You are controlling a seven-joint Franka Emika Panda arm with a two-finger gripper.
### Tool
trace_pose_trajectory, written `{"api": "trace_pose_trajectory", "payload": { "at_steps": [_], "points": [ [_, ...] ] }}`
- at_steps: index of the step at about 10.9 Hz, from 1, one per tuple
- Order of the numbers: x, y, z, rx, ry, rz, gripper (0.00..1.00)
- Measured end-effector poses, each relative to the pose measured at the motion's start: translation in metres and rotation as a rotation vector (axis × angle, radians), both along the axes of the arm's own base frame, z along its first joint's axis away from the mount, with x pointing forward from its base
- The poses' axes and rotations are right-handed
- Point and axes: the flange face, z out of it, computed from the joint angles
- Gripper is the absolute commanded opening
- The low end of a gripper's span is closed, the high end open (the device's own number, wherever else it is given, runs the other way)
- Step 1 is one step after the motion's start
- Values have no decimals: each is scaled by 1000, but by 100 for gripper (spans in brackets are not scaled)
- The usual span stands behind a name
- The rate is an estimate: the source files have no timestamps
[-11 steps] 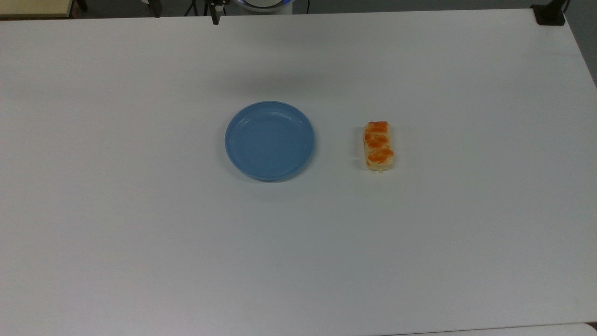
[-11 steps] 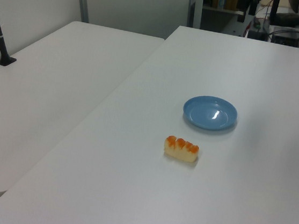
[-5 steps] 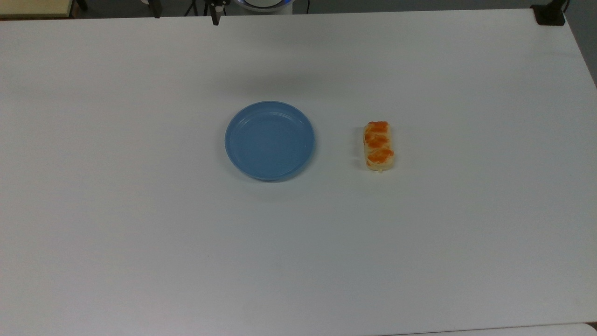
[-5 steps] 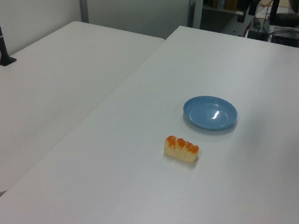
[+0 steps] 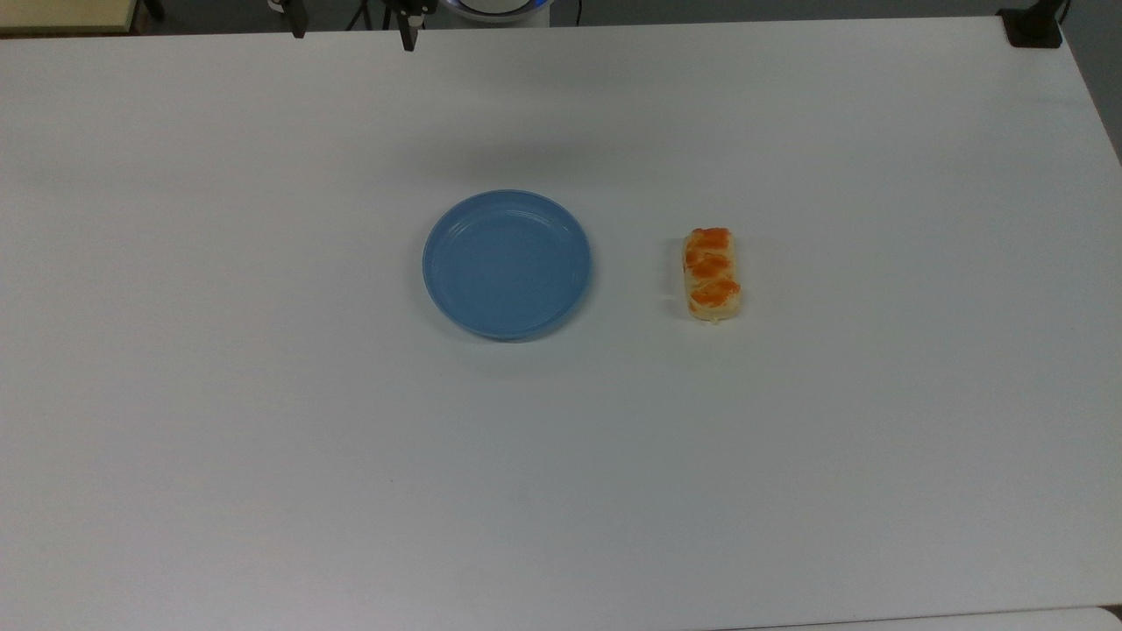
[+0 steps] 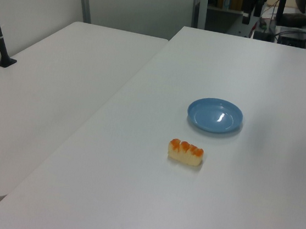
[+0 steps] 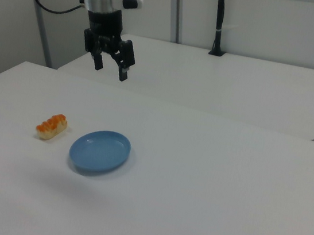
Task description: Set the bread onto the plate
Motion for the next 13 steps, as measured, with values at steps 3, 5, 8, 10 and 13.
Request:
{"api": "trace_pose_trajectory", "payload": {
  "at_steps": [3,5,8,10,13],
  "points": [
    [0,1,0,-2,1,2,100],
    [0,1,0,-2,1,3,100],
    [0,3,0,-2,1,7,100],
    [-1,8,2,-2,-2,15,100],
    [-13,20,12,-5,-13,33,100]
  ]
}}
